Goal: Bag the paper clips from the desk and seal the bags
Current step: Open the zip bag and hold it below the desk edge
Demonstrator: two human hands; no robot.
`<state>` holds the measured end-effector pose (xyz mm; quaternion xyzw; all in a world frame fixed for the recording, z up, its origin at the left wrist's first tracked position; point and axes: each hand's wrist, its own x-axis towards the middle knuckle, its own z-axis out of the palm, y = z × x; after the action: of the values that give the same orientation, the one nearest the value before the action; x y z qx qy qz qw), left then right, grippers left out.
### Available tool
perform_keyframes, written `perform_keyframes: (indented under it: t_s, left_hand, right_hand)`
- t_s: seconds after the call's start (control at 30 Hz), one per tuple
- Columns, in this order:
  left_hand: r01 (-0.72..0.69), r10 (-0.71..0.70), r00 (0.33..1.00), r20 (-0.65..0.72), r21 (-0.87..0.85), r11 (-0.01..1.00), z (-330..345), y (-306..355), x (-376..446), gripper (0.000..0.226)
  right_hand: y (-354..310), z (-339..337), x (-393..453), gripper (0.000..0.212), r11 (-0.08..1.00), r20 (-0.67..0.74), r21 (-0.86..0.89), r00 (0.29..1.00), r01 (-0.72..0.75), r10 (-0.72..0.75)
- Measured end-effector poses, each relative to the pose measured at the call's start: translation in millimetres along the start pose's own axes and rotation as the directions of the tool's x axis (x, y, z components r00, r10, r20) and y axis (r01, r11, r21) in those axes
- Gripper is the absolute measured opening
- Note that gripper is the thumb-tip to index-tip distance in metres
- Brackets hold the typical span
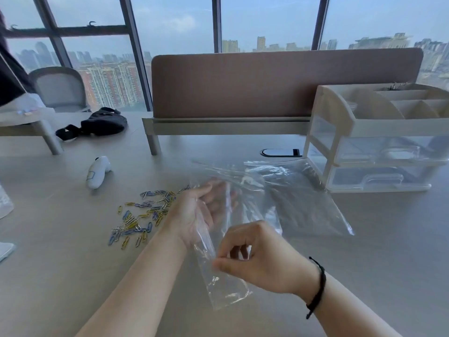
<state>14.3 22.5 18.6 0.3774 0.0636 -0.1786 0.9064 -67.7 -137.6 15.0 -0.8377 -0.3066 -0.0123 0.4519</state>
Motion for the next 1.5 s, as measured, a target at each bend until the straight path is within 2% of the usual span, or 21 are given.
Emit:
perform_keyframes:
  t_s: [0.1, 0.17, 0.23, 0.3, 0.37, 0.43, 0.5, 0.57, 0.63, 0.7, 0.77, 0.83, 1.0, 1.1, 1.23, 1.37, 1.43, 1.5]
  left_hand:
    - [-0.088, 0.087, 0.996, 0.023, 0.042, 0.995, -0.8, 1.1, -0.3, 0.033]
    - [-0.125, 0.12, 0.988, 0.096, 0.044, 0.991, 2.0, 0.3, -1.1, 0.034]
    - [-0.125, 0.106, 0.973, 0.205, 0.086, 0.988, 8.8, 2.1, -8.4, 0.033]
    - [-0.18, 0.117, 0.953, 0.281, 0.207, 0.962, 14.4, 0.4, -16.5, 0.031]
    - [-0.277, 0.158, 0.93, 0.331, 0.351, 0.895, 19.0, -10.5, -22.7, 0.023]
    - [-0.33, 0.175, 0.915, 0.362, 0.426, 0.842, 22.8, -23.7, -26.8, 0.021]
    - [-0.361, 0.154, 0.886, 0.438, 0.441, 0.822, 24.5, -28.4, -28.5, 0.034]
    - [-0.342, 0.052, 0.83, 0.555, 0.433, 0.834, 21.1, -26.3, -27.9, 0.071]
    - [-0.272, -0.061, 0.782, 0.621, 0.427, 0.863, 16.8, -26.0, -26.4, 0.109]
    - [-0.197, -0.086, 0.782, 0.617, 0.376, 0.906, 16.5, -27.2, -26.7, 0.121]
    - [-0.165, -0.029, 0.859, 0.511, 0.33, 0.93, 18.3, -23.3, -26.4, 0.105]
    - [-0.13, -0.021, 0.907, 0.42, 0.328, 0.936, 20.2, -17.9, -26.8, 0.094]
    - [-0.143, -0.019, 0.936, 0.35, 0.43, 0.892, 23.5, -15.6, -33.0, 0.08]
    - [-0.234, 0.006, 0.934, 0.358, 0.597, 0.767, 29.1, -6.5, -45.8, 0.059]
    - [-0.239, 0.006, 0.963, 0.271, 0.839, 0.488, 41.6, 6.4, -65.2, 0.042]
    - [-0.147, 0.055, 0.989, 0.136, 0.927, 0.344, 52.9, 14.8, -86.7, 0.028]
    - [-0.137, 0.07, 0.99, 0.123, 0.955, 0.264, 52.5, 24.0, -100.8, 0.022]
    - [-0.127, 0.037, 0.992, 0.122, 0.964, 0.235, 50.4, 37.2, -118.3, 0.02]
  right_hand:
    - [0.9, -11.1, -0.3, 0.018, 0.935, 0.109, 0.326, 0.988, -0.138, 0.108]
    - [1.7, -19.7, -0.6, 0.031, 0.792, 0.162, 0.581, 0.98, -0.187, 0.113]
    - [0.9, -28.8, 1.1, 0.043, 0.597, 0.111, 0.785, 0.985, -0.168, 0.131]
    - [0.7, -38.3, 4.6, 0.05, 0.459, 0.013, 0.876, 0.96, -0.147, 0.281]
    - [3.0, -46.2, 6.6, 0.055, 0.421, -0.066, 0.894, 0.885, -0.152, 0.461]
    - [7.0, -50.2, 6.6, 0.061, 0.405, -0.105, 0.9, 0.824, -0.159, 0.556]
    - [10.2, -50.7, 5.3, 0.068, 0.403, -0.103, 0.898, 0.806, -0.177, 0.583]
    - [9.5, -49.9, 4.8, 0.068, 0.414, -0.088, 0.886, 0.802, -0.208, 0.591]
    - [6.9, -48.4, 5.7, 0.054, 0.432, -0.085, 0.872, 0.796, -0.233, 0.6]
    - [4.4, -45.3, 7.0, 0.038, 0.485, -0.107, 0.841, 0.803, -0.242, 0.586]
    - [3.2, -40.7, 7.6, 0.032, 0.565, -0.119, 0.784, 0.832, -0.256, 0.542]
    - [1.3, -34.8, 7.2, 0.031, 0.644, -0.117, 0.717, 0.864, -0.267, 0.489]
    - [-5.2, -24.4, 5.8, 0.031, 0.761, -0.076, 0.585, 0.914, -0.283, 0.398]
    - [-8.4, -24.7, 4.6, 0.039, 0.782, -0.086, 0.558, 0.919, -0.276, 0.385]
    - [-14.6, -25.9, 3.0, 0.041, 0.801, -0.097, 0.532, 0.92, -0.275, 0.38]
    - [-30.2, -20.4, -0.2, 0.038, 0.777, -0.088, 0.559, 0.911, -0.289, 0.402]
    - [-42.6, -16.3, -3.8, 0.04, 0.762, -0.079, 0.575, 0.908, -0.296, 0.412]
    - [-58.8, -14.0, -9.9, 0.044, 0.772, -0.055, 0.555, 0.912, -0.31, 0.406]
